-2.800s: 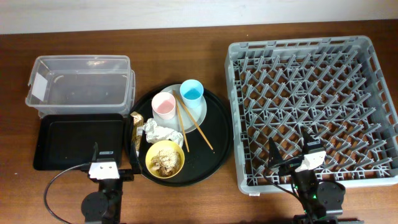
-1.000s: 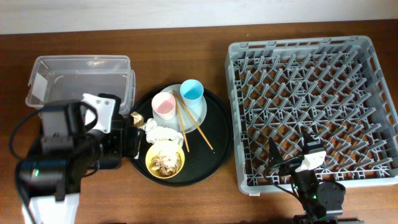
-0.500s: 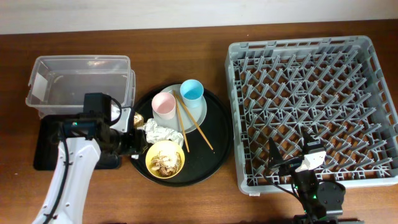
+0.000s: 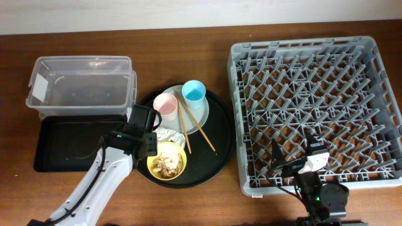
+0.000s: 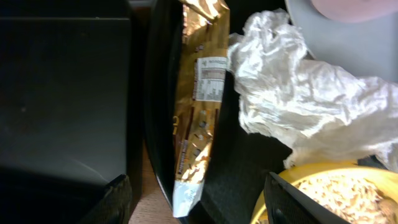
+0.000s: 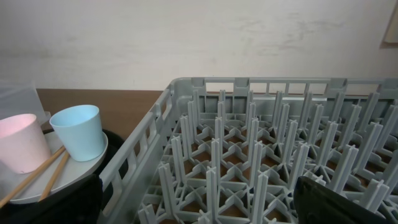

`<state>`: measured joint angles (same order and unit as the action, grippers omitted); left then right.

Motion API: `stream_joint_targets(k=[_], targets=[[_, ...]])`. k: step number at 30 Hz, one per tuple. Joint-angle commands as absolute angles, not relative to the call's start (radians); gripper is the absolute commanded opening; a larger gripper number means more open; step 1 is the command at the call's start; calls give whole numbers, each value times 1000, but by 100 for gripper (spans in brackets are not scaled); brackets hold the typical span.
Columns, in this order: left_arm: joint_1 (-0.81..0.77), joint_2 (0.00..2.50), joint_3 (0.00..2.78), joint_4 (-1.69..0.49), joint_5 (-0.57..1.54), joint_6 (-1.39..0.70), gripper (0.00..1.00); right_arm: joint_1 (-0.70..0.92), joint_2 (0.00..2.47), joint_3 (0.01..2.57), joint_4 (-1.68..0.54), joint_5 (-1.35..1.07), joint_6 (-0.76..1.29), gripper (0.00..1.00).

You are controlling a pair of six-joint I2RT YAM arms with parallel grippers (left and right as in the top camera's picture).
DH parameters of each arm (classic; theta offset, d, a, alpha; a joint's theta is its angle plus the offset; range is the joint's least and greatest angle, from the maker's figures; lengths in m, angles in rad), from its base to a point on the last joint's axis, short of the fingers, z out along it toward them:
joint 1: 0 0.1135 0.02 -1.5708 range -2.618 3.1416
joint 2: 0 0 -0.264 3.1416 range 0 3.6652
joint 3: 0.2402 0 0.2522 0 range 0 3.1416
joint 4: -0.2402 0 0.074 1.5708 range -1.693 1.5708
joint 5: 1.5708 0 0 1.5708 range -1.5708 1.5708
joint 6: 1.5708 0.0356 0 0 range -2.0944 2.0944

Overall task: Sort waste into correct bins and load items into the dishwasher rack
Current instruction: 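Grasp the gold wrapper with the left gripper and drop it in the clear bin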

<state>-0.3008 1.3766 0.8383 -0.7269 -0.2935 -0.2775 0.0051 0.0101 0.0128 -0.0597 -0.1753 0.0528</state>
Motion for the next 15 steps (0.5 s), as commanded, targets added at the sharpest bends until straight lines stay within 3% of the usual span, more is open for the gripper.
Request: stream_joint_targets(k=[1, 6, 8, 11, 15], targets=[[-305, 1378, 831, -722, -293, -303, 68, -1, 4, 6, -63, -180, 58, 98], [-305, 1382, 735, -632, -250, -318, 65, 0, 4, 6, -63, -180, 58, 98], [-305, 1382, 704, -576, -251, -318, 48, -1, 4, 6, -63, -180, 58, 98], [-305, 1382, 704, -506, -281, -318, 37, -1, 4, 6, -63, -180, 58, 99], [-305, 1384, 704, -486, -319, -318, 33, -1, 4, 6, -63, -180, 58, 98]])
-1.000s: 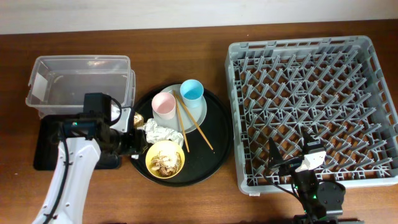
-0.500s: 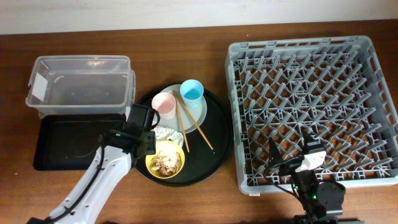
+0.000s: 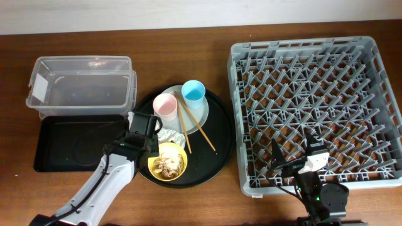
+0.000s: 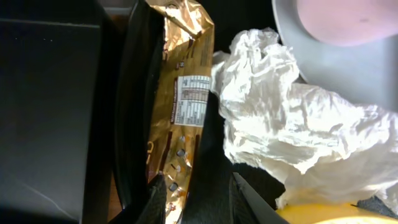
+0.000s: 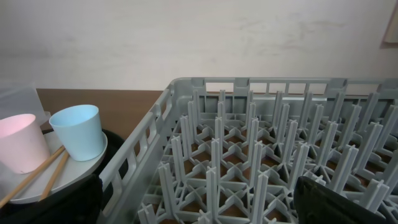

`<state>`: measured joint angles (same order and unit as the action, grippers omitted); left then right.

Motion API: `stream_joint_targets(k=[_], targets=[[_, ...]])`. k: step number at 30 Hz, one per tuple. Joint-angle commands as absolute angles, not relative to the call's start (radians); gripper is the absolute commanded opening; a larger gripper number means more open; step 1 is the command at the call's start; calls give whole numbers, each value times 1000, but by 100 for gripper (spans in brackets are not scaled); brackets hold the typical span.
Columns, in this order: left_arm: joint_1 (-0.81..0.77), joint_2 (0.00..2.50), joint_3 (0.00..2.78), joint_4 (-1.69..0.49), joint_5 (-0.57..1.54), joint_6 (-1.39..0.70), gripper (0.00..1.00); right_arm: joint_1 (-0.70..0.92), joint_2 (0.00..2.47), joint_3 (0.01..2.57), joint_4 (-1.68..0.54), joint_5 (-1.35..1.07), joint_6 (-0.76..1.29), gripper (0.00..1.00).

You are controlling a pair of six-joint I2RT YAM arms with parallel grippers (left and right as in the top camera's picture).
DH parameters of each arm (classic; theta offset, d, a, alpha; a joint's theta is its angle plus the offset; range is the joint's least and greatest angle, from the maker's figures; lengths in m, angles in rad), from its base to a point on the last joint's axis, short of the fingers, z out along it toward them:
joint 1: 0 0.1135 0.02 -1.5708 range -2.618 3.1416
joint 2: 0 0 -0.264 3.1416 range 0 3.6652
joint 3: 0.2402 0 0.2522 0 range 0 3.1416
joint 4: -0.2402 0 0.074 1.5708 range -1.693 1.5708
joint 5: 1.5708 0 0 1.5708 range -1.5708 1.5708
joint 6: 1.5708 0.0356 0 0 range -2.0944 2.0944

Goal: Sort waste into correct bins and load items into the dishwasher rack

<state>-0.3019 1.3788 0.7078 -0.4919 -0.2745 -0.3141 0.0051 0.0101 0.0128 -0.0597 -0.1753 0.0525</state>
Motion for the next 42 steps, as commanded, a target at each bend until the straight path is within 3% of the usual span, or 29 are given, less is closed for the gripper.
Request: stream_joint_targets(k=[1, 12, 15, 16, 17, 27, 33, 42], targets=[[-305, 1389, 704, -481, -328, -318, 33, -1, 4, 6, -63, -180, 58, 98], [-305, 1545, 704, -393, -357, -318, 29, -1, 4, 6, -63, -180, 58, 98], [-305, 1545, 704, -397, -364, -317, 15, -1, 4, 6, -63, -180, 58, 98], [-305, 1544, 705, -397, -364, -317, 2, 0, 4, 6, -63, -180, 58, 98], [-305, 1544, 706, -397, -376, -317, 0, -1, 4, 6, -63, -180, 58, 98], [-305, 1257, 1112, -696, -407, -318, 0, 0, 4, 6, -63, -180, 58, 98], [-177, 1264, 1134, -530, -408, -318, 0, -1, 4, 6, -63, -180, 58, 98], [70, 1641, 1134, -275, -407, -318, 0, -1, 4, 6, -63, -180, 58, 98]])
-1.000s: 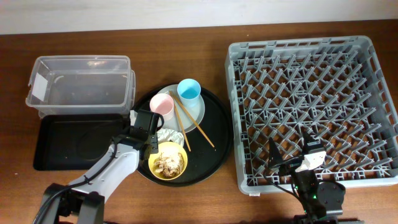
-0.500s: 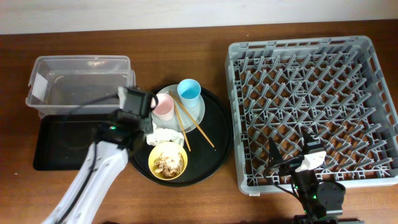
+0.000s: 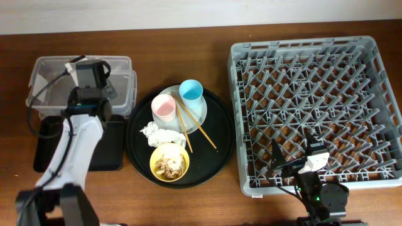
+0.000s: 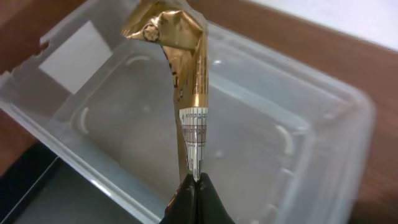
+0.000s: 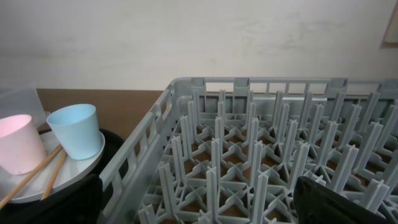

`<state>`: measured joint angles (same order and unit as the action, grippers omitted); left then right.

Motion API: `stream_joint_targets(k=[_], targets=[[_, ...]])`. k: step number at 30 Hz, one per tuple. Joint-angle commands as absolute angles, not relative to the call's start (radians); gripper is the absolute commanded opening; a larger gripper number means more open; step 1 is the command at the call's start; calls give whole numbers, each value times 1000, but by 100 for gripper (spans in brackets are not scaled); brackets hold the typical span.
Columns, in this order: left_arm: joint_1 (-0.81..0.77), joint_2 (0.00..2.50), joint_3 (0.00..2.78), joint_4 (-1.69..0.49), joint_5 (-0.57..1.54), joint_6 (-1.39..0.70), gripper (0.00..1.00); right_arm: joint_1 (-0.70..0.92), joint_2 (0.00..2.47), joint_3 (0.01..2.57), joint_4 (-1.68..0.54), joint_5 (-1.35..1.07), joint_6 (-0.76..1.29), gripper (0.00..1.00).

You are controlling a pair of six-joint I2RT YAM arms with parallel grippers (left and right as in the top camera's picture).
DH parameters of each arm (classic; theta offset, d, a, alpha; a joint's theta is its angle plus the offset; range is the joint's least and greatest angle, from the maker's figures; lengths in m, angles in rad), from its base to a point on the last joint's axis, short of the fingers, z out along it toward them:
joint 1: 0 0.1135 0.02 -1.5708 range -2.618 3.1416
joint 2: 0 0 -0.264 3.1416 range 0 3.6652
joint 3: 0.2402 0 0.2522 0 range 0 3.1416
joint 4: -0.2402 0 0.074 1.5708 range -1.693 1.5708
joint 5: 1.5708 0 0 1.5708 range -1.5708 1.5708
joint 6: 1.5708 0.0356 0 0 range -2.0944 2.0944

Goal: Sort waste into correct bins and load items into the dishwasher rack

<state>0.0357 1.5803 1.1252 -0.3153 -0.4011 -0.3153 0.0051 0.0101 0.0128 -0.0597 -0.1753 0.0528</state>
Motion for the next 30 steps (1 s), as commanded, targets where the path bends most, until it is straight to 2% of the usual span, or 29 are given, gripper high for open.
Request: stream_joint_targets(k=[1, 2, 4, 5, 8, 9, 10, 11, 12, 13, 14, 15, 16, 17, 19, 22, 26, 29, 30], targets=[[84, 1665, 1134, -249, -407, -318, 24, 0, 4, 6, -63, -180, 58, 98], [92, 1668, 1134, -233, -408, -317, 50, 0, 4, 6, -63, -180, 58, 98], [96, 1642, 1147, -192, -405, -261, 82, 0, 4, 6, -63, -180, 58, 98], [96, 1625, 1159, -197, -400, -260, 86, 0, 4, 6, -63, -180, 58, 98], [86, 1456, 1179, -316, -160, -300, 87, -1, 4, 6, -63, -180, 58, 98], [79, 1377, 1179, -429, -64, -370, 87, 0, 4, 6, -63, -180, 58, 98], [68, 1320, 1179, -532, 26, -397, 96, -1, 4, 6, -63, -180, 58, 98], [46, 1235, 1179, -685, 163, -396, 99, -1, 4, 6, -63, -180, 58, 98], [35, 1189, 1179, -778, 188, -396, 99, -1, 4, 6, -63, -180, 58, 98], [26, 1152, 1179, -866, 188, -396, 98, -1, 4, 6, -63, -180, 58, 98], [24, 1126, 1179, -951, 188, -396, 73, 0, 4, 6, -63, -180, 58, 99], [24, 1119, 1179, -1003, 187, -396, 54, -1, 4, 6, -63, -180, 58, 99], [24, 1117, 1179, -1078, 188, -396, 11, -1, 4, 6, -63, -180, 58, 98], [24, 1120, 1179, -1137, 187, -396, 1, -1, 4, 6, -63, -180, 58, 98], [9, 1119, 1169, -1236, 188, -396, 1, 0, 4, 6, -63, -180, 58, 98], [-59, 1120, 1129, -1246, 187, -397, 0, -1, 4, 6, -63, -180, 58, 98], [-162, 1120, 980, -1118, 184, -448, 0, 0, 4, 6, -63, -180, 58, 98], [-170, 1120, 881, -990, 169, -486, 1, -1, 4, 6, -63, -180, 58, 99], [-170, 1120, 844, -923, 168, -486, 13, -1, 4, 6, -63, -180, 58, 98]])
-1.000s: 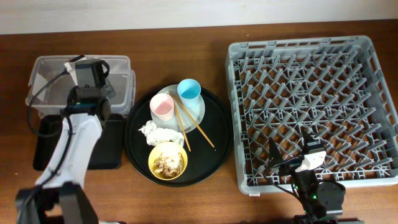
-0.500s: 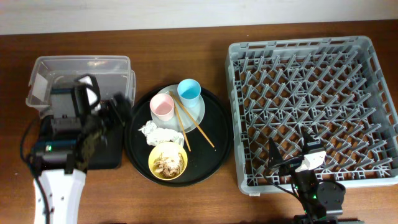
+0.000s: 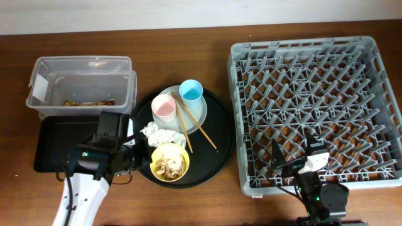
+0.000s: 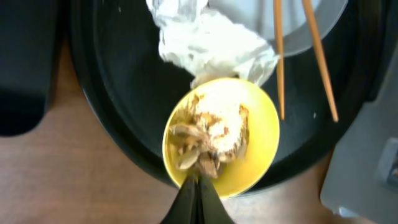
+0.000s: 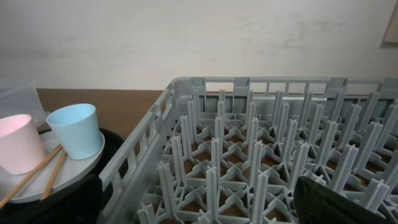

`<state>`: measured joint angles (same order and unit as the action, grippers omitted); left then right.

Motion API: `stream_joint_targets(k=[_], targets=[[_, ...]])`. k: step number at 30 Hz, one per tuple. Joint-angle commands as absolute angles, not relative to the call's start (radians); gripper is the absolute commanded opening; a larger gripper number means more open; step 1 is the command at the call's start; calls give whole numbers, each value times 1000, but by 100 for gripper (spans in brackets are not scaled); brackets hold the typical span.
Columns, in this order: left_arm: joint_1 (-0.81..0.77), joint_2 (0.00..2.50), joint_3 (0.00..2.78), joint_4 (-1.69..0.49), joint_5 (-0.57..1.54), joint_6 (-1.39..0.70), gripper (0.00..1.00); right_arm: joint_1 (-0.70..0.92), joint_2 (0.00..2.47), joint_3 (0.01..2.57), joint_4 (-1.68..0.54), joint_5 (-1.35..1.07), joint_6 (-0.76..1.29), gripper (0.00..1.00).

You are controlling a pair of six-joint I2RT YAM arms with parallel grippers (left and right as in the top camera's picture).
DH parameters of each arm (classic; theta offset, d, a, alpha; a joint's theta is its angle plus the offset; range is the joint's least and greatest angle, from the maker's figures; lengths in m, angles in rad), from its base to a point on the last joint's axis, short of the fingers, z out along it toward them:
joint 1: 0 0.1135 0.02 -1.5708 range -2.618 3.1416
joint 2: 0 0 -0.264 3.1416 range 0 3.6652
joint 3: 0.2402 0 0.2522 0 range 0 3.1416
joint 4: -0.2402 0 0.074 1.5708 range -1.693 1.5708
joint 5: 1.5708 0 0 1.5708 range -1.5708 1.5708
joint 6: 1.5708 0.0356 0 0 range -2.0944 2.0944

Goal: Sort waste into correct bins and load items into the dishwasher rack

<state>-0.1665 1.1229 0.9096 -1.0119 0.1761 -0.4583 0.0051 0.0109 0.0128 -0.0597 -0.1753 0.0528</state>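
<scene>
The gold snack wrapper (image 3: 88, 102) lies inside the clear plastic bin (image 3: 81, 75). My left gripper (image 4: 198, 186) is shut with nothing in it, hovering at the near edge of the yellow bowl (image 4: 221, 134) of food scraps; from overhead the left gripper (image 3: 135, 157) is beside the bowl (image 3: 168, 162). A crumpled white napkin (image 3: 160, 133) lies just beyond the bowl. A pink cup (image 3: 165, 107), a blue cup (image 3: 191, 93) and chopsticks (image 3: 195, 129) rest on a white plate (image 3: 202, 114). My right gripper (image 5: 199, 208) stands open over the grey rack (image 3: 314, 94).
Everything but the rack and bins sits on a round black tray (image 3: 217, 157). A black rectangular tray (image 3: 63, 144) lies left of it, in front of the clear bin. The rack fills the table's right half, its pegs upright.
The left gripper held the gold wrapper above the clear bin; now the wrapper lies in the bin and the gripper is shut and empty over the yellow bowl. The right arm has not moved.
The left gripper was open over the gold wrapper at the round tray's left edge, then its fingers stood close around it. Later it held the wrapper over the clear bin. Now the wrapper is in the bin and the gripper is back at the tray.
</scene>
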Motion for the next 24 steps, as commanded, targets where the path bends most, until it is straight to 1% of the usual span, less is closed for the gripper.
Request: stream_joint_targets(k=[1, 2, 3, 4, 5, 6, 8, 10, 13, 14, 17, 20, 24], targets=[[-170, 1120, 819, -865, 168, -486, 39, 0, 4, 6, -63, -180, 58, 98], [-170, 1122, 796, -802, 160, -486, 56, 0, 4, 6, -63, -180, 58, 99], [-170, 1136, 791, -753, 128, -485, 65, -1, 4, 6, -63, -180, 58, 98], [-170, 1154, 791, -717, 100, -473, 68, -1, 4, 6, -63, -180, 58, 99], [-170, 1181, 791, -675, 101, -438, 69, 0, 4, 6, -63, -180, 58, 98], [-170, 1218, 791, -631, 101, -390, 73, 0, 4, 6, -63, -180, 58, 98], [-170, 1297, 791, -568, 101, -294, 77, 0, 4, 6, -63, -180, 58, 98], [-170, 1351, 791, -507, 100, -252, 76, -1, 4, 6, -63, -180, 58, 98], [-170, 1420, 791, -448, 97, -235, 67, -1, 4, 6, -63, -180, 58, 98], [-170, 1440, 791, -445, 97, -229, 66, -1, 4, 6, -63, -180, 58, 98], [-170, 1489, 791, -442, 97, -229, 66, 0, 4, 6, -63, -180, 58, 98], [-170, 1556, 791, -440, 102, -229, 61, -1, 4, 6, -63, -180, 58, 99], [-170, 1615, 791, -411, 115, -229, 61, 0, 4, 6, -63, -180, 58, 98]])
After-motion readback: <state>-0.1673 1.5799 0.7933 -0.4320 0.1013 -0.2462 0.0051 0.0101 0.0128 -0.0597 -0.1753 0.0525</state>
